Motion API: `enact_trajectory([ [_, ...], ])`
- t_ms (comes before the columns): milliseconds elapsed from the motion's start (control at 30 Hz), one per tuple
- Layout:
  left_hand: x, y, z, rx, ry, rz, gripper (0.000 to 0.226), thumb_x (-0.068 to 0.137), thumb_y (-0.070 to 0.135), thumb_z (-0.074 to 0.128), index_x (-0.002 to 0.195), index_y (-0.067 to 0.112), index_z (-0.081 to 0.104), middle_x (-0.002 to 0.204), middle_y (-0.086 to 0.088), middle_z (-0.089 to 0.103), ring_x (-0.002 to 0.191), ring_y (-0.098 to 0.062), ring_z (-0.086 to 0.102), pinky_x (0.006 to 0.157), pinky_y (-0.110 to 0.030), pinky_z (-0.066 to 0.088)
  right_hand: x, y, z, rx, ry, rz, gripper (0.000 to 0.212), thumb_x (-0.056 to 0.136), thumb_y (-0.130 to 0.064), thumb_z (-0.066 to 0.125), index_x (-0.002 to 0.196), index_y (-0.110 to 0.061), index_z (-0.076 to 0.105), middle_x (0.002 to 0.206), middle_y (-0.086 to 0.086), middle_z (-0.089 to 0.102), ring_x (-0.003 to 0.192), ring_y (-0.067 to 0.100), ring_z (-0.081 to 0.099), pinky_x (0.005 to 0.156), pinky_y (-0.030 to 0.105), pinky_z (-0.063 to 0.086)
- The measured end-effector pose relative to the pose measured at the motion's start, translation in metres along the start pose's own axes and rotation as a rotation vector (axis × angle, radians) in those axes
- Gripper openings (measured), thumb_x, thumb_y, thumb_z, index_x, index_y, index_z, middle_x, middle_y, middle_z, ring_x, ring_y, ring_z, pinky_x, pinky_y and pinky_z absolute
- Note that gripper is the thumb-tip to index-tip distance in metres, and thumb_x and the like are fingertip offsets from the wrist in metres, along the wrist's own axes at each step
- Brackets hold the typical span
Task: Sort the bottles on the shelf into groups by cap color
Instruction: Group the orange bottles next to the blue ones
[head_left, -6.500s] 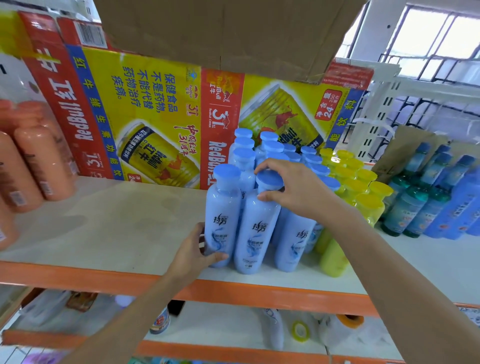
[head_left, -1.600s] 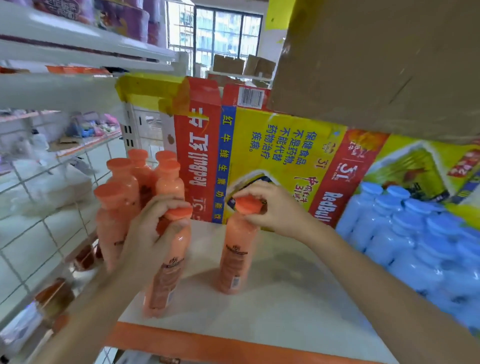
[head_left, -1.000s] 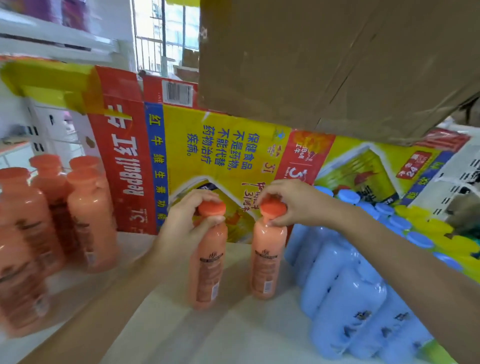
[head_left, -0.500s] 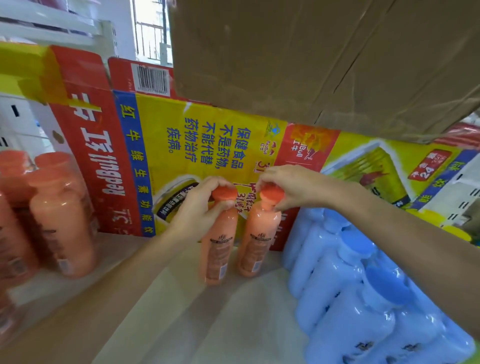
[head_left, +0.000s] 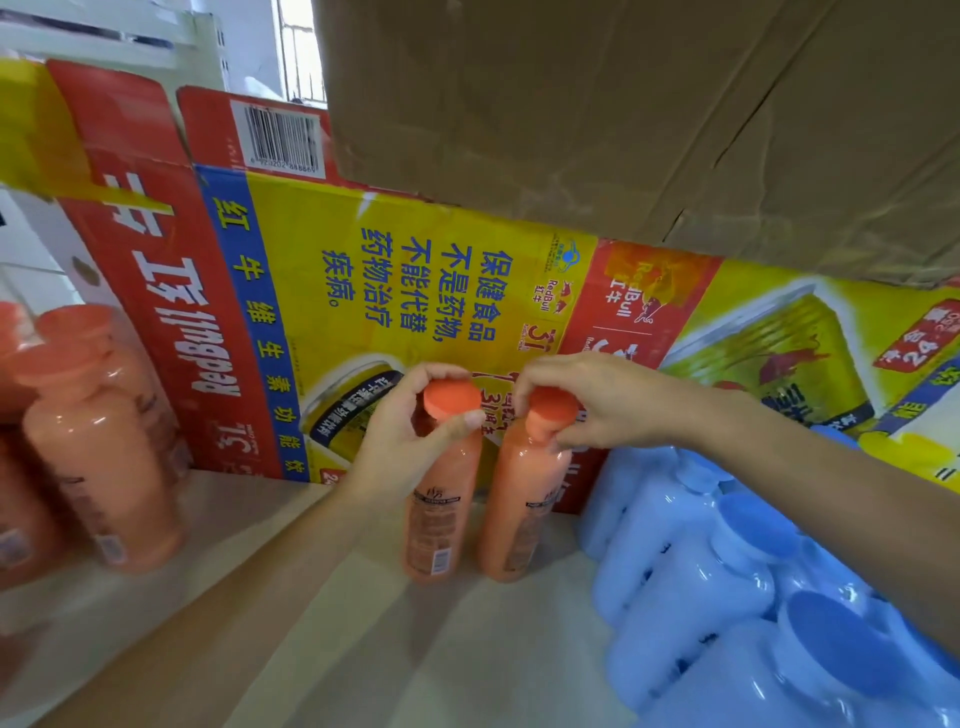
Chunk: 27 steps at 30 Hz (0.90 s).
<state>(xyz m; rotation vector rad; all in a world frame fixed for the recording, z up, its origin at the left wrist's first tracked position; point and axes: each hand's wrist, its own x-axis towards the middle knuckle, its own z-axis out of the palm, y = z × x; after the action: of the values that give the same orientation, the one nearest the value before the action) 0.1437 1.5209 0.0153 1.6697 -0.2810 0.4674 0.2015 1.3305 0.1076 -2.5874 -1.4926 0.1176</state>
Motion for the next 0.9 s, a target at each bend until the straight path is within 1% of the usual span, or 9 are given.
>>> enact_trajectory([
  [133, 0.0, -0.003, 0.005, -0.042, 0.104, 0.002, 0.048, 0.056, 0.048, 0.071, 0.097, 0.031, 0.052, 0.087, 0.017, 0.06, 0.08, 0.003, 0.058, 0.073, -0.013, 0.046, -0.001, -0.002, 0.007, 0.038, 0.13, 0.048, 0.042, 0.076, -0.044, 0.07, 0.106, -0.016, 0.059, 0.106, -0.006, 0.06, 0.097, 0.002, 0.051, 0.08, 0.016, 0.036],
  [233, 0.0, -0.003, 0.007, -0.015, 0.164, 0.02, 0.041, 0.059, 0.036, 0.077, 0.092, 0.028, 0.054, 0.084, 0.014, 0.061, 0.077, 0.003, 0.059, 0.071, -0.012, 0.047, -0.002, -0.005, 0.005, -0.262, 0.162, 0.197, 0.055, 0.079, -0.066, 0.05, 0.117, -0.026, 0.053, 0.124, -0.011, 0.056, 0.114, 0.01, 0.051, 0.086, 0.03, 0.041],
  [300, -0.001, -0.002, 0.008, -0.018, 0.185, 0.023, 0.037, 0.061, 0.031, 0.078, 0.091, 0.028, 0.056, 0.083, 0.013, 0.063, 0.076, 0.004, 0.06, 0.071, -0.012, 0.047, -0.002, -0.005, 0.004, -0.396, 0.124, 0.248, 0.055, 0.079, -0.069, 0.043, 0.117, -0.03, 0.052, 0.124, -0.012, 0.055, 0.114, 0.013, 0.051, 0.082, 0.031, 0.04],
  [400, -0.001, 0.0, 0.01, -0.055, 0.185, 0.001, 0.038, 0.061, 0.033, 0.075, 0.094, 0.026, 0.058, 0.086, 0.011, 0.064, 0.076, 0.003, 0.061, 0.072, -0.013, 0.048, -0.003, -0.005, 0.003, -0.336, 0.103, 0.223, 0.052, 0.082, -0.063, 0.045, 0.12, -0.029, 0.052, 0.126, -0.011, 0.055, 0.115, 0.014, 0.05, 0.079, 0.029, 0.035],
  [500, -0.002, -0.001, 0.007, -0.105, 0.14, -0.045, 0.043, 0.062, 0.035, 0.073, 0.102, 0.026, 0.06, 0.089, 0.009, 0.065, 0.082, 0.002, 0.061, 0.073, -0.016, 0.048, -0.003, -0.003, 0.001, -0.266, 0.067, 0.175, 0.05, 0.084, -0.056, 0.05, 0.126, -0.029, 0.05, 0.13, -0.01, 0.052, 0.12, 0.013, 0.048, 0.088, 0.031, 0.04],
  [667, -0.004, -0.006, -0.002, -0.211, 0.045, -0.022, 0.063, 0.064, 0.053, 0.071, 0.117, 0.023, 0.056, 0.095, 0.014, 0.069, 0.091, -0.001, 0.063, 0.074, -0.012, 0.047, -0.005, 0.0, -0.001, -0.144, 0.024, 0.124, 0.041, 0.087, -0.038, 0.058, 0.127, -0.031, 0.049, 0.13, -0.012, 0.05, 0.118, 0.01, 0.046, 0.087, 0.029, 0.04],
  [733, -0.005, -0.008, -0.004, -0.235, 0.04, -0.033, 0.067, 0.063, 0.06, 0.069, 0.116, 0.021, 0.054, 0.095, 0.014, 0.068, 0.091, 0.0, 0.063, 0.073, -0.012, 0.047, -0.006, 0.001, 0.0, -0.113, 0.03, 0.112, 0.04, 0.088, -0.03, 0.059, 0.127, -0.031, 0.05, 0.13, -0.013, 0.05, 0.119, 0.009, 0.045, 0.09, 0.028, 0.039],
  [833, -0.004, -0.01, -0.008, -0.251, 0.032, -0.097, 0.066, 0.06, 0.068, 0.067, 0.108, 0.024, 0.059, 0.097, 0.011, 0.068, 0.092, -0.004, 0.063, 0.073, -0.014, 0.048, -0.007, 0.004, 0.002, -0.04, 0.026, 0.075, 0.038, 0.087, -0.018, 0.061, 0.123, -0.027, 0.053, 0.129, -0.012, 0.051, 0.119, 0.006, 0.044, 0.085, 0.016, 0.028],
  [900, -0.004, -0.011, -0.009, -0.271, -0.004, -0.128, 0.064, 0.061, 0.068, 0.067, 0.105, 0.023, 0.06, 0.096, 0.009, 0.068, 0.091, -0.007, 0.063, 0.074, -0.016, 0.048, -0.007, 0.003, 0.001, 0.018, 0.016, 0.058, 0.037, 0.086, -0.012, 0.062, 0.12, -0.024, 0.056, 0.127, -0.011, 0.053, 0.117, 0.006, 0.046, 0.086, 0.016, 0.029],
])
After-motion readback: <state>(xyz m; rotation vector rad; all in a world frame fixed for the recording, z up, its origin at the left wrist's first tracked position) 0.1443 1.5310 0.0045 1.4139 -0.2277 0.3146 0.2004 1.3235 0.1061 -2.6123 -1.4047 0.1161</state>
